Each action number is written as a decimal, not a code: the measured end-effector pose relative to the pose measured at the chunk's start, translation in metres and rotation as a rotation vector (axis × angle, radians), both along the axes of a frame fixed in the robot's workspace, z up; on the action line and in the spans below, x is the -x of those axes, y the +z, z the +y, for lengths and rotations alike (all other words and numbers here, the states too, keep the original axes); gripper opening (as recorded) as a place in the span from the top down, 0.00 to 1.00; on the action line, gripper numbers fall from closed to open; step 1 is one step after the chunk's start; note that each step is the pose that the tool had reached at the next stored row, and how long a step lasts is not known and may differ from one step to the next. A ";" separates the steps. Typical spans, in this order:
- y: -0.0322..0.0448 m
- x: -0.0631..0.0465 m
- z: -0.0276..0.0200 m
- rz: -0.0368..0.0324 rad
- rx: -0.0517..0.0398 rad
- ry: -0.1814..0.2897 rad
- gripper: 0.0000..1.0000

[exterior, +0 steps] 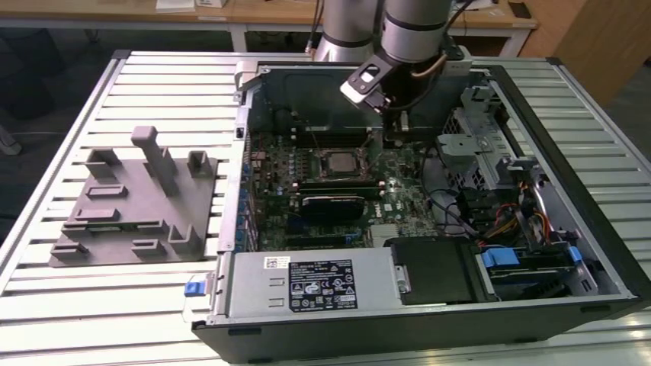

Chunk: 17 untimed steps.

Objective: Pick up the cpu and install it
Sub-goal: 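Close the cpu cover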

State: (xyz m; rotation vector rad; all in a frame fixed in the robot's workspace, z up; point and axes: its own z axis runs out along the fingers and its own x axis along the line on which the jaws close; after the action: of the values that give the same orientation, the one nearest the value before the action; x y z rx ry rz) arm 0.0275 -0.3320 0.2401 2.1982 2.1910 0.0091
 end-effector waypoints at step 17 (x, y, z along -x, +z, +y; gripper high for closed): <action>0.0001 0.052 0.0036 -0.0030 -0.0036 -0.008 0.89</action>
State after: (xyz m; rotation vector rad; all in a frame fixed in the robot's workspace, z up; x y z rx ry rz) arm -0.0247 -0.3285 0.2402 2.2078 2.1819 0.0161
